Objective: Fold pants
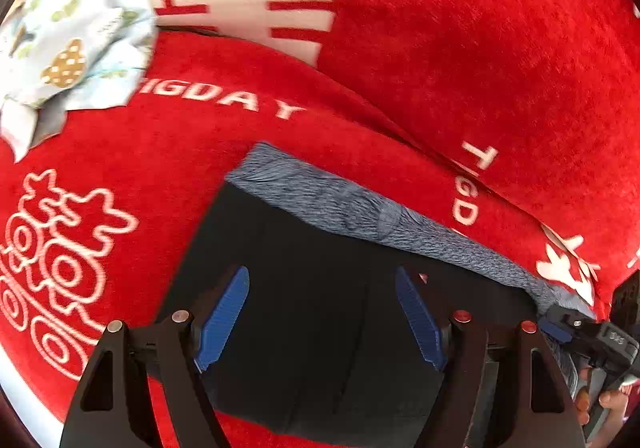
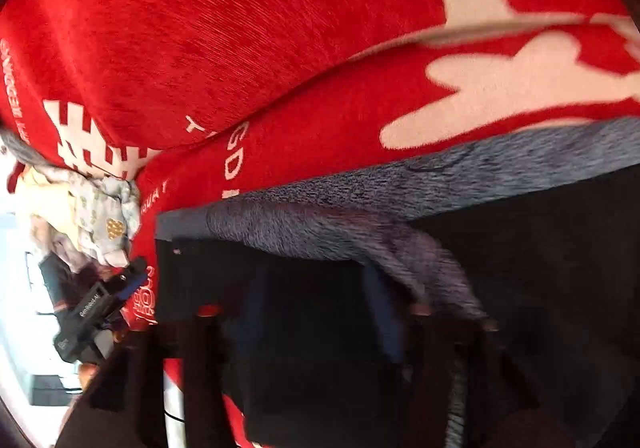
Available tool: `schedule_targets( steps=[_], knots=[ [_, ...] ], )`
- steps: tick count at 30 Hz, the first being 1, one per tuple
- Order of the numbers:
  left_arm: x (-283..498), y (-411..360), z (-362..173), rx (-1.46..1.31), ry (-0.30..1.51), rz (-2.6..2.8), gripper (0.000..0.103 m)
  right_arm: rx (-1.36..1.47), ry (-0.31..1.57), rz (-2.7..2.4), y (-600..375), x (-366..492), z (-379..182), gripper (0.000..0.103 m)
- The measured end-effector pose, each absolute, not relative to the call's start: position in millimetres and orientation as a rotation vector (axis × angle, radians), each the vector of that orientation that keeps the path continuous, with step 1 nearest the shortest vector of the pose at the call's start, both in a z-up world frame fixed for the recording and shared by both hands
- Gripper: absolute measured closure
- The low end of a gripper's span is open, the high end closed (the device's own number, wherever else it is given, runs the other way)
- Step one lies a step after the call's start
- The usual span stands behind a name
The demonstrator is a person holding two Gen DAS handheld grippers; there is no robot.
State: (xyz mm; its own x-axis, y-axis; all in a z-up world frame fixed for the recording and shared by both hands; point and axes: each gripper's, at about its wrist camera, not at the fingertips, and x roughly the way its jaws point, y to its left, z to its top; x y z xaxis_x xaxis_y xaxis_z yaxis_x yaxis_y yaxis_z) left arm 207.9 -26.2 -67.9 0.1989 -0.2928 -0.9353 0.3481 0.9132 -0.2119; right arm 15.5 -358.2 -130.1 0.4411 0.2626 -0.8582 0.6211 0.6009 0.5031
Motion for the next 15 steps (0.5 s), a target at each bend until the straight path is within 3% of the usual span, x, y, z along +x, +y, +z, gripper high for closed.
schedule_targets(
  steps=[2, 7, 15],
  knots=[
    [199.5, -26.3, -54.2, 0.106, 1.275, -0.480, 0.027, 0.929, 1.119, -0.234, -353.0, 15.2, -113.6, 0.025],
    [136.1, -60.0, -24.9, 0.294, 1.297, -0.718, 0.027, 0.973, 1.053, -0.210, -347.4, -52.4, -63.9, 0.025],
    [7.5, -176.4, -29.4, 0.341, 1.448, -1.122, 0.027, 1.080, 0.938, -0.726, -367.3, -297.6, -28.6, 0.025]
  ],
)
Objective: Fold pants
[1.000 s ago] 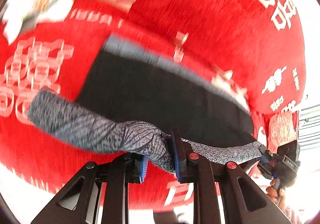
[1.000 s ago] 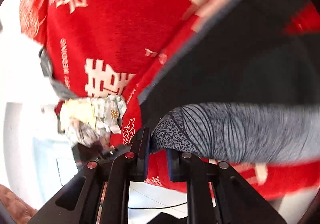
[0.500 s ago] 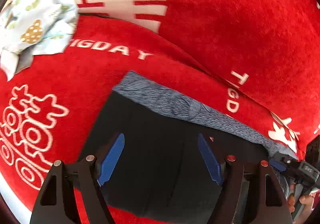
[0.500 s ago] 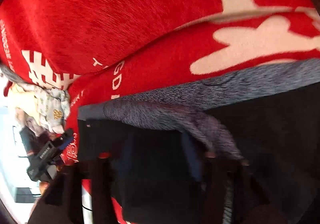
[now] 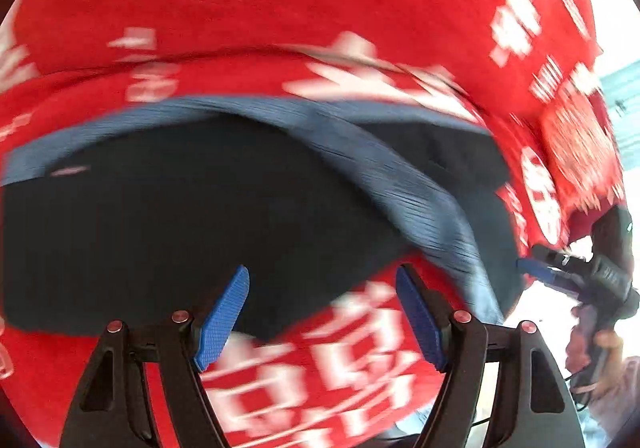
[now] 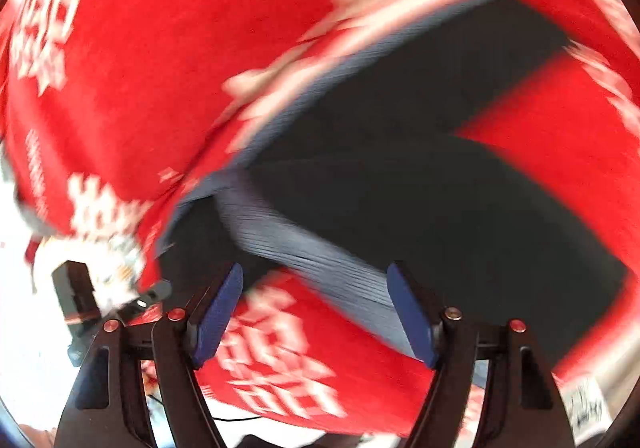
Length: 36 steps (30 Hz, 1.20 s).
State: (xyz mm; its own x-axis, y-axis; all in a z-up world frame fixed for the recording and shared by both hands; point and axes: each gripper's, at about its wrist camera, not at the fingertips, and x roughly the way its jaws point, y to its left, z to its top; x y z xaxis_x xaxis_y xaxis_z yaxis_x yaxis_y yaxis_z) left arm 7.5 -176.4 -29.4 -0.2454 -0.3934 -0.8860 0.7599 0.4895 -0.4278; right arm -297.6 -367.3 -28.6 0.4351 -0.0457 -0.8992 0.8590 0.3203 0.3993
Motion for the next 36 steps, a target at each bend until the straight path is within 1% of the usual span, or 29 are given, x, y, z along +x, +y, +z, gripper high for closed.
schedule_targets(
  steps=[4, 8, 10, 12, 13, 14, 15, 16, 18, 22, 26, 31, 33, 36],
  knots=[
    [-65.7, -229.3, -47.3, 0.426, 1.505, -1.255, 0.027, 1.164, 0.930, -0.867, -374.1, -395.3, -44.9, 0.025],
    [-110.6, -256.5, -64.0, 0.492, 1.547, -1.298, 0.027, 1.288, 0.895, -0.862, -365.2, -438.0, -79.1, 0.025],
    [-123.9, -266.6, -69.2, 0.496, 1.567, -1.308, 0.027, 1.352, 0.856, -0.820, -357.1, -440.9, -98.6, 0.025],
    [-133.0, -275.9, -71.5, 0.490, 1.584, -1.322, 0.027, 1.399, 0.836, -0.787, -354.8, -444.5, -111.7, 0.029],
    [-135.6, -280.3, -72.8, 0.489, 1.589, -1.329, 0.027, 1.401, 0.832, -0.784, -354.5, -444.8, -114.3, 0.033],
    [-139.0, -284.6, -72.9, 0.486, 1.591, -1.339, 0.027, 1.393, 0.830, -0.777, -352.4, -440.3, -114.9, 0.048],
    [-141.8, -288.8, -72.0, 0.486, 1.590, -1.349, 0.027, 1.411, 0.821, -0.740, -353.7, -440.2, -114.5, 0.072],
    [-143.2, -294.9, -71.6, 0.482, 1.586, -1.356, 0.027, 1.453, 0.774, -0.694, -356.0, -440.6, -111.5, 0.090],
    [-142.4, -301.7, -58.0, 0.458, 1.556, -1.372, 0.028, 1.442, 0.680, -0.628, -362.9, -438.8, -89.2, 0.090],
    [-127.5, -322.3, -10.1, 0.374, 1.447, -1.417, 0.027, 1.347, 0.520, -0.563, -403.2, -424.4, -26.8, 0.090],
    [-106.1, -363.6, 16.0, 0.348, 1.357, -1.408, 0.027, 1.184, 0.494, -0.607, -472.2, -395.1, 21.6, 0.089],
    [-67.7, -403.9, 36.5, 0.368, 1.248, -1.356, 0.027, 1.066, 0.581, -0.670, -549.5, -353.8, 31.4, 0.089],
    [-56.0, -406.6, 41.2, 0.387, 1.196, -1.325, 0.027, 1.046, 0.627, -0.698, -571.7, -336.2, 16.5, 0.088],
    [-36.1, -397.3, 27.8, 0.397, 1.197, -1.244, 0.027, 1.012, 0.704, -0.758, -595.4, -310.3, -2.6, 0.081]
  ],
)
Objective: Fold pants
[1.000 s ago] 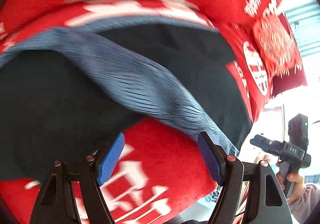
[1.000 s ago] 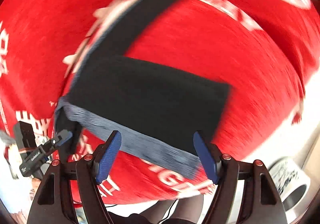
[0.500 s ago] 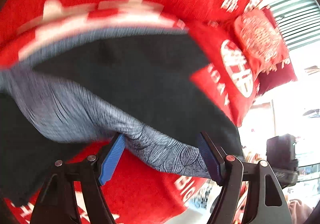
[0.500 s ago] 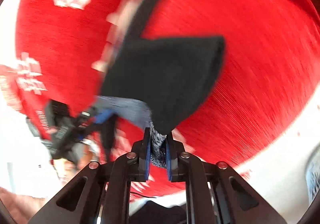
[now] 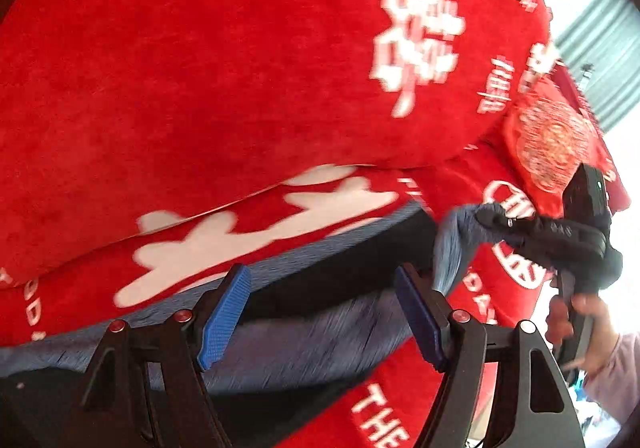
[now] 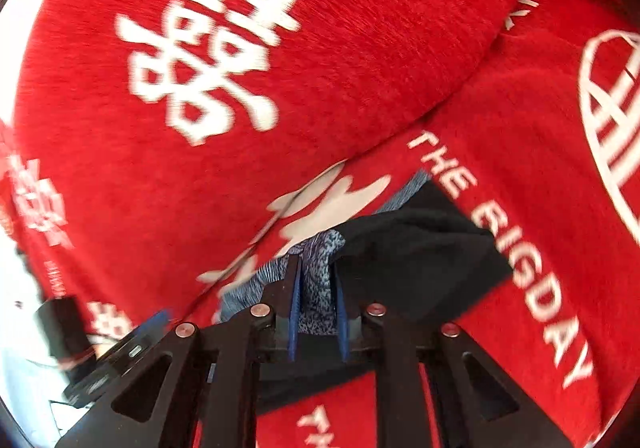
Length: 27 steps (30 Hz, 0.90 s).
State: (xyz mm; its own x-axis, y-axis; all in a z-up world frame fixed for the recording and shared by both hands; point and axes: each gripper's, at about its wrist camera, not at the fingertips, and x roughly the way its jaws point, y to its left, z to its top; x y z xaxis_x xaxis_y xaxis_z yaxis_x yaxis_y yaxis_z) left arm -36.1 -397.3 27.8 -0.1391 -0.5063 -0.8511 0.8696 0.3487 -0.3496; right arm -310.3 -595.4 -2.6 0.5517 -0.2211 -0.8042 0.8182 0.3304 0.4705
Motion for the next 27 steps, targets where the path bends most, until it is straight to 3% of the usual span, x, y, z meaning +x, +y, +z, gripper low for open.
schedule_targets(
  steps=[2, 13, 15, 16, 17, 21, 24, 26, 27],
  knots=[
    [-27.2, -383.7, 17.0, 0.400, 1.216, -1.195, 0.027, 0.981, 0.778, -0.792, -602.5, -299.9, -13.6, 0.046],
    [-10.6, -313.6, -67.3, 0.453, 1.401, -0.894, 0.027, 1.278, 0.692, -0.762, -592.1, -349.2, -83.3, 0.046],
    [-11.9, -310.8, -72.7, 0.460, 1.405, -0.882, 0.027, 1.304, 0.689, -0.748, -601.7, -336.4, -95.6, 0.054],
    [-13.1, -310.6, -74.4, 0.465, 1.407, -0.880, 0.027, 1.304, 0.712, -0.747, -603.0, -331.6, -98.6, 0.090],
    [-14.7, -310.7, -73.7, 0.475, 1.408, -0.879, 0.027, 1.300, 0.727, -0.748, -601.6, -328.1, -98.3, 0.095],
    [-17.4, -308.5, -61.3, 0.490, 1.389, -0.906, 0.027, 1.302, 0.686, -0.706, -582.1, -343.8, -77.6, 0.095],
    [-15.7, -303.0, -64.7, 0.509, 1.407, -0.888, 0.027, 1.312, 0.807, -0.728, -574.1, -356.3, -95.9, 0.095],
    [-14.9, -298.8, -68.9, 0.519, 1.425, -0.858, 0.027, 1.332, 0.804, -0.730, -572.3, -361.6, -100.9, 0.091],
    [-14.0, -296.8, -67.7, 0.518, 1.421, -0.854, 0.027, 1.321, 0.807, -0.759, -572.1, -361.6, -95.9, 0.083]
  ],
)
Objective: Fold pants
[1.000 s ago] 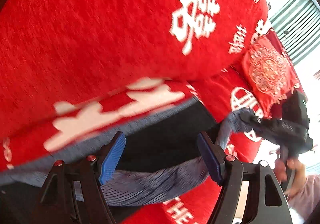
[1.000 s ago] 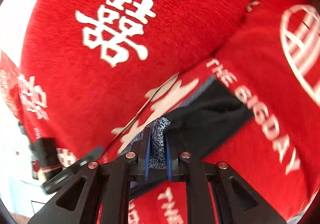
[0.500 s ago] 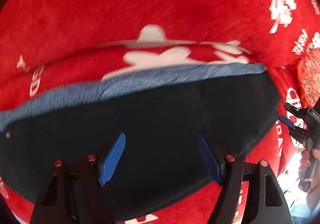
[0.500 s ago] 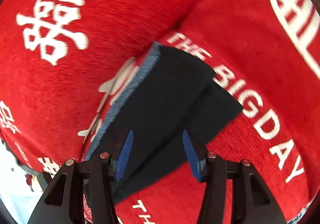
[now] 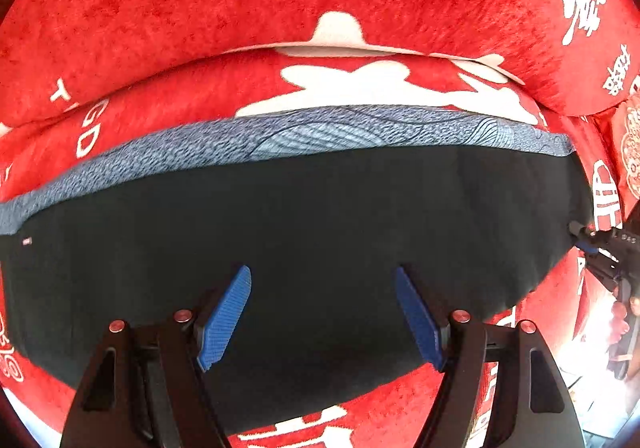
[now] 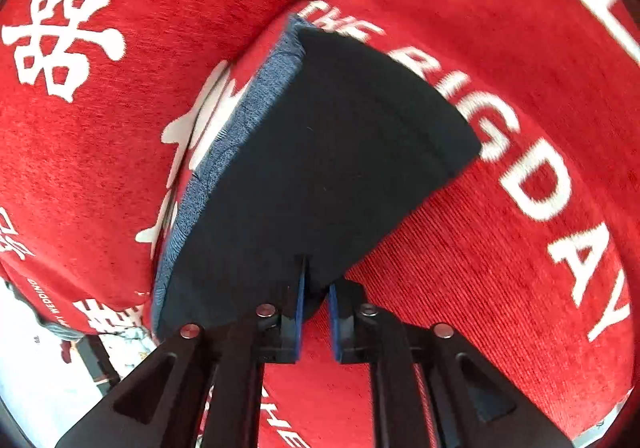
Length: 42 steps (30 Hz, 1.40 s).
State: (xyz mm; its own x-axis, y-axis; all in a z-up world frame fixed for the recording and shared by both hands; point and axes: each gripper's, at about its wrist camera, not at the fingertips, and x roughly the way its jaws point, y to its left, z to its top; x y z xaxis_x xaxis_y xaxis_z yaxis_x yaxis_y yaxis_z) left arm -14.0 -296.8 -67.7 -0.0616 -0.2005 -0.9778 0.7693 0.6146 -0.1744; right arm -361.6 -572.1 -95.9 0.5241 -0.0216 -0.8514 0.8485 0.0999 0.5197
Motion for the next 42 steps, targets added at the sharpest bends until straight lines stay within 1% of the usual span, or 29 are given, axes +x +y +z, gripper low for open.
schedule_targets(
  steps=[1, 2, 5, 10, 14, 20, 25, 30, 33, 34, 36, 39, 42],
  knots=[
    [-13.1, -294.0, -65.2, 0.518, 1.409, -0.850, 0.027, 1.294, 0.822, -0.797, -569.6, -361.3, -89.8, 0.063],
    [-12.1, -291.5, -63.4, 0.522, 1.400, -0.846, 0.027, 1.266, 0.824, -0.812, -564.9, -360.8, -82.8, 0.052],
    [-7.0, -280.6, -65.4, 0.546, 1.400, -0.808, 0.027, 1.207, 0.841, -0.795, -549.2, -350.5, -66.6, 0.052],
    [12.4, -243.5, -53.0, 0.487, 1.404, -0.775, 0.027, 1.124, 0.844, -0.698, -508.1, -309.7, -41.9, 0.052],
    [36.2, -204.0, -41.2, 0.461, 1.389, -0.762, 0.027, 1.079, 0.869, -0.588, -471.3, -247.3, -36.8, 0.052],
    [90.7, -125.3, -34.8, 0.431, 1.379, -0.713, 0.027, 1.164, 0.884, -0.425, -393.8, -146.9, -45.2, 0.052],
    [136.5, -55.2, -30.1, 0.416, 1.362, -0.655, 0.027, 1.110, 0.978, -0.281, -326.3, -37.0, -52.8, 0.052],
    [188.4, 18.3, -37.4, 0.306, 1.379, -0.559, 0.027, 0.891, 1.125, -0.101, -255.3, 80.9, -57.0, 0.052],
    [207.8, 45.8, -52.1, 0.262, 1.398, -0.538, 0.027, 0.856, 1.164, 0.017, -225.5, 150.0, -64.5, 0.054],
    [209.8, 44.0, -58.3, 0.257, 1.404, -0.535, 0.027, 0.829, 1.188, 0.046, -217.6, 173.6, -68.7, 0.054],
    [216.9, 49.7, -70.0, 0.237, 1.423, -0.550, 0.027, 0.742, 1.266, 0.108, -200.2, 217.2, -83.7, 0.054],
    [228.5, 53.6, -88.7, 0.199, 1.471, -0.624, 0.027, 0.432, 1.424, 0.142, -164.6, 274.6, -122.0, 0.054],
    [232.9, 51.9, -105.4, 0.187, 1.491, -0.716, 0.027, 0.221, 1.518, 0.179, -142.7, 298.9, -161.2, 0.054]
  ],
)
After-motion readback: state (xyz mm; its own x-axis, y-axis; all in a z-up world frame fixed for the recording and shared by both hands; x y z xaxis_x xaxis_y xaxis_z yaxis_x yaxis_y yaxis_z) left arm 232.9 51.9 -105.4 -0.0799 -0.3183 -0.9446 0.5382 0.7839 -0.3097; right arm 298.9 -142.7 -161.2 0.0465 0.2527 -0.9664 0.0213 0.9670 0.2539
